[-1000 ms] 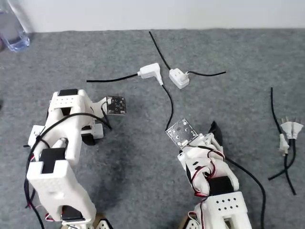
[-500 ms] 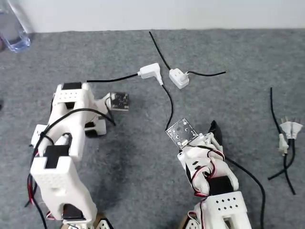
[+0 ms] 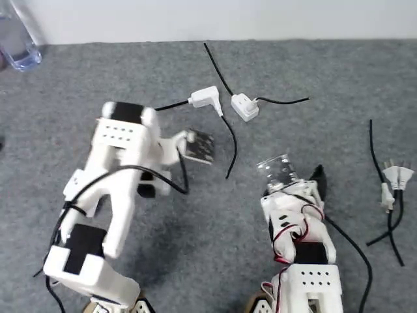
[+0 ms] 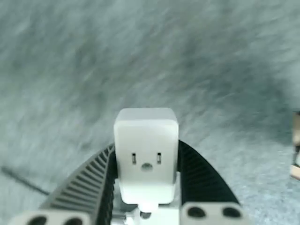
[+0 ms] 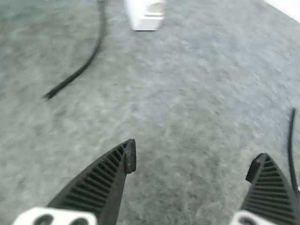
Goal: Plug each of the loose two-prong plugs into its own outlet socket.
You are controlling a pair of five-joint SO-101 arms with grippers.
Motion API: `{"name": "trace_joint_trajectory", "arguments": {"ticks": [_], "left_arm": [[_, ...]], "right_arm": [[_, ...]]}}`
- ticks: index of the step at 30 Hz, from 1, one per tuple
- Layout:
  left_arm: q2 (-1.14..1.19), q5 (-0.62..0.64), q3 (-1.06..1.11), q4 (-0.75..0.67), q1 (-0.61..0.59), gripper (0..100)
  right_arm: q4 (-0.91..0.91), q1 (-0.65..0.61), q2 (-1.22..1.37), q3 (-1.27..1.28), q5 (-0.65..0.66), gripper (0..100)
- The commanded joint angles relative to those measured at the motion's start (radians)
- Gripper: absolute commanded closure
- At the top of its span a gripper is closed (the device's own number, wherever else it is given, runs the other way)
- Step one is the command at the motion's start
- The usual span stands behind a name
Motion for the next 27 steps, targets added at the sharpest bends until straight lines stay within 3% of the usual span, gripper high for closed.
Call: {"name": "trace_joint_trajectory", "arguments": {"ticks": [1,16,20,24,27], "left_arm": [[-0.054,0.018,0.025,0.031,0.115,99],[-0.048,0.110,0.056,0.025,0.405,99],[-0.044,0.135,0.085,-0.098,0.411,99],[-0.044,0.296,0.162,-0.315,0.405,98],[-0.044,0.391,0.209,-0.453,0.384,90]], "right_arm": [[-0.044,0.030,-0.010,-0.014,-0.038,63.0],[-0.091,0.068,-0.010,0.002,-0.044,63.0],[-0.099,0.104,-0.010,-0.002,-0.092,63.0],[-0.120,0.139,-0.010,-0.002,-0.124,63.0],[-0.120,0.136,-0.010,-0.002,-0.123,63.0]]}}
